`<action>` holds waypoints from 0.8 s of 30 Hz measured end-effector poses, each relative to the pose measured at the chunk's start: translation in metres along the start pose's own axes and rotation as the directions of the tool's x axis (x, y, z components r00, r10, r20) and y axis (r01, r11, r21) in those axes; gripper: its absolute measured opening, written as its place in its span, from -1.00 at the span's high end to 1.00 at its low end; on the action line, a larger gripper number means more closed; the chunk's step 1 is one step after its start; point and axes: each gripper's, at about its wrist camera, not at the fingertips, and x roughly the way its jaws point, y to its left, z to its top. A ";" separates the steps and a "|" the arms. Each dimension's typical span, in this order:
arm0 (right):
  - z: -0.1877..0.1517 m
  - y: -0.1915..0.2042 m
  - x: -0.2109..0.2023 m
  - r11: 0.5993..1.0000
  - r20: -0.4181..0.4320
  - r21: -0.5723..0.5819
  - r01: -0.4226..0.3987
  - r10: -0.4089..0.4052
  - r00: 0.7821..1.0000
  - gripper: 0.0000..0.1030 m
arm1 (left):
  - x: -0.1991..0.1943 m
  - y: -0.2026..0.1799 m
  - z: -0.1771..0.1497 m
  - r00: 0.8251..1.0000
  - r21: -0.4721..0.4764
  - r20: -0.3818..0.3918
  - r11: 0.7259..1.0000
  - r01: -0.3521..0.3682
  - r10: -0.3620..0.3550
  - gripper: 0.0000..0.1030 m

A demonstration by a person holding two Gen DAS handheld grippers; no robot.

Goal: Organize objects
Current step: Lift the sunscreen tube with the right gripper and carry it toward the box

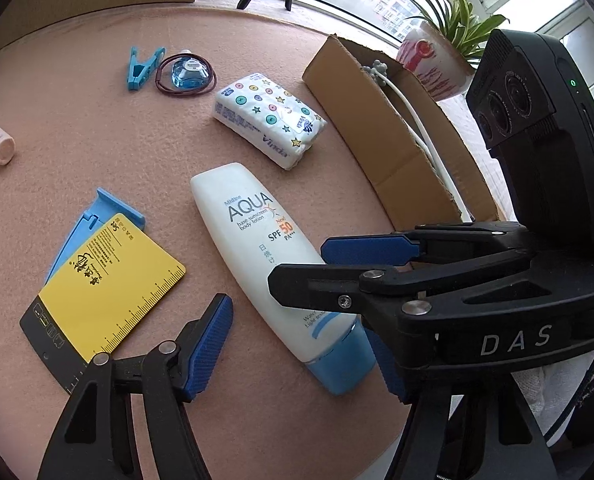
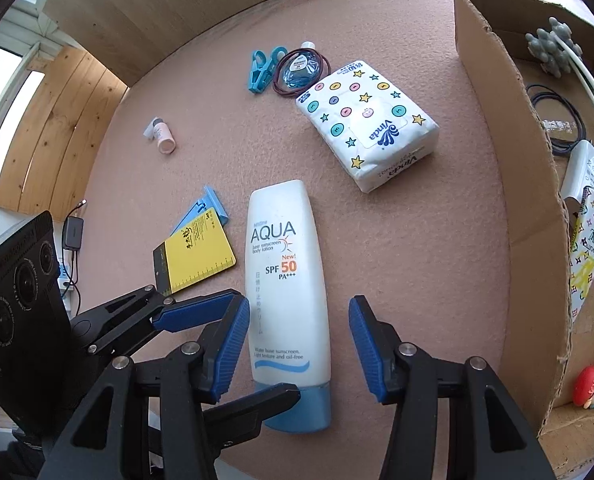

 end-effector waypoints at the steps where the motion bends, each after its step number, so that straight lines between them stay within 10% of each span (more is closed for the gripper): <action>1: 0.000 0.000 0.001 1.000 -0.007 -0.006 0.000 0.000 1.000 0.07 | 0.002 0.000 0.001 1.000 -0.004 0.004 1.000 -0.001 0.001 -0.29; 24: -0.002 -0.004 -0.046 0.999 0.134 -0.004 -0.054 0.054 0.989 0.27 | -0.025 -0.032 0.025 0.997 0.029 0.075 1.000 -0.011 0.008 0.09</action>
